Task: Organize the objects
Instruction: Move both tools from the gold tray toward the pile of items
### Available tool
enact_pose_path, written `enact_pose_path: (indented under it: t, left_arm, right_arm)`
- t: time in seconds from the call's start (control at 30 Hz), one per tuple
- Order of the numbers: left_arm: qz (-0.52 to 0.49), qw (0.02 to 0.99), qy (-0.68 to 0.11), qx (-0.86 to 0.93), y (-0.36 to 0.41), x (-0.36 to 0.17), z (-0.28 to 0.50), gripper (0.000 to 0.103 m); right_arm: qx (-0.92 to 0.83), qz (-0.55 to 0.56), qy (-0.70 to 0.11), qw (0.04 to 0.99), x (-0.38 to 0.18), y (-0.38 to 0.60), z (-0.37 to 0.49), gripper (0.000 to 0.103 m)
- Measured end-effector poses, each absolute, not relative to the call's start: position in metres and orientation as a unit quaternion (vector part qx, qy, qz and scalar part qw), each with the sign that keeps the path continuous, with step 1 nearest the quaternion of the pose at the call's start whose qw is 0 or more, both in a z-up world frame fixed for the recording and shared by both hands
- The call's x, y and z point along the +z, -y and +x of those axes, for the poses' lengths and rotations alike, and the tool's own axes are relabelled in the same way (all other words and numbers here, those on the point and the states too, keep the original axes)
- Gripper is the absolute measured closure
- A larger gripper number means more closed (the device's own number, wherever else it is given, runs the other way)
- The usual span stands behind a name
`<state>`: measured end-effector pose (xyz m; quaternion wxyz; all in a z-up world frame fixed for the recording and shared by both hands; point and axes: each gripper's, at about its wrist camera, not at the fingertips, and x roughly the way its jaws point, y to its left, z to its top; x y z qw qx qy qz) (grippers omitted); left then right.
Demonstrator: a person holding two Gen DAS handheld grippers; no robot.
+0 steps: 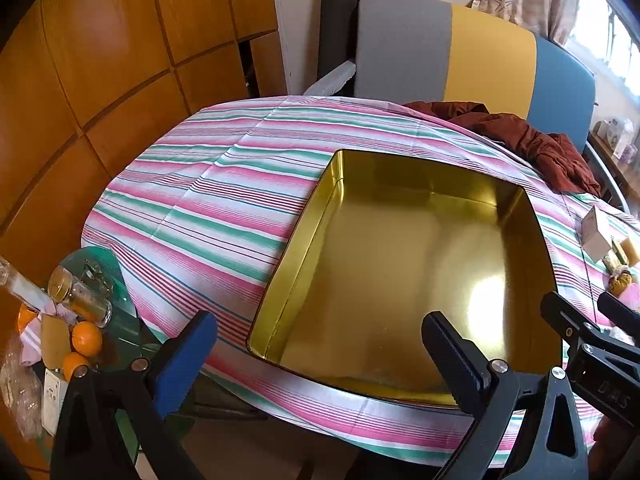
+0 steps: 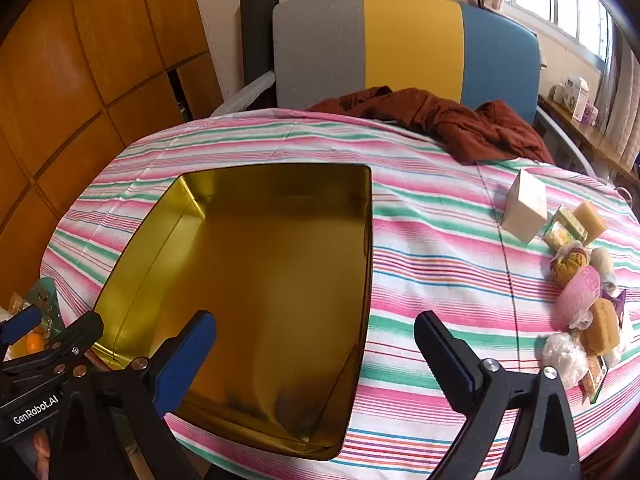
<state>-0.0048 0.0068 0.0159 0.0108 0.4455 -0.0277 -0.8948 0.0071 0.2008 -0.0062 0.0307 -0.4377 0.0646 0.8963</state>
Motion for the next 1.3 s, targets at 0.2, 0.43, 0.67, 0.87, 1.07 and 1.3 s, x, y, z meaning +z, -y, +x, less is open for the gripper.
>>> enact_pose_path:
  t: [0.2, 0.43, 0.67, 0.87, 1.07, 1.3]
  left_arm:
    - [0.435, 0.014, 0.029, -0.9, -0.01, 0.018, -0.003, 0.0]
    - [0.436, -0.017, 0.045, -0.899, -0.03, 0.017, 0.003, 0.0]
    - [0.456, -0.102, 0.028, -0.884, -0.061, 0.009, 0.013, 0.0]
    - [0.435, -0.142, 0.096, -0.884, -0.114, 0.005, 0.033, 0.0]
    - [0.454, -0.221, 0.082, -0.859, -0.156, 0.003, 0.044, 0.0]
    - [0.495, -0.294, 0.042, -0.817, -0.203, -0.003, 0.052, 0.0]
  right_arm:
    - [0.915, -0.401, -0.036, 0.014, 0.006, -0.197, 0.015, 0.002]
    - [0.923, -0.384, -0.01, -0.013, 0.014, -0.206, 0.021, 0.0]
    - [0.923, -0.384, -0.006, 0.02, 0.012, -0.259, 0.047, 0.0]
    - [0.919, -0.388, -0.052, 0.055, 0.0, -0.333, 0.085, 0.013]
    - [0.908, -0.396, -0.082, 0.111, -0.024, -0.41, 0.135, 0.035]
    - [0.897, -0.414, -0.094, 0.12, -0.05, -0.469, 0.162, 0.039]
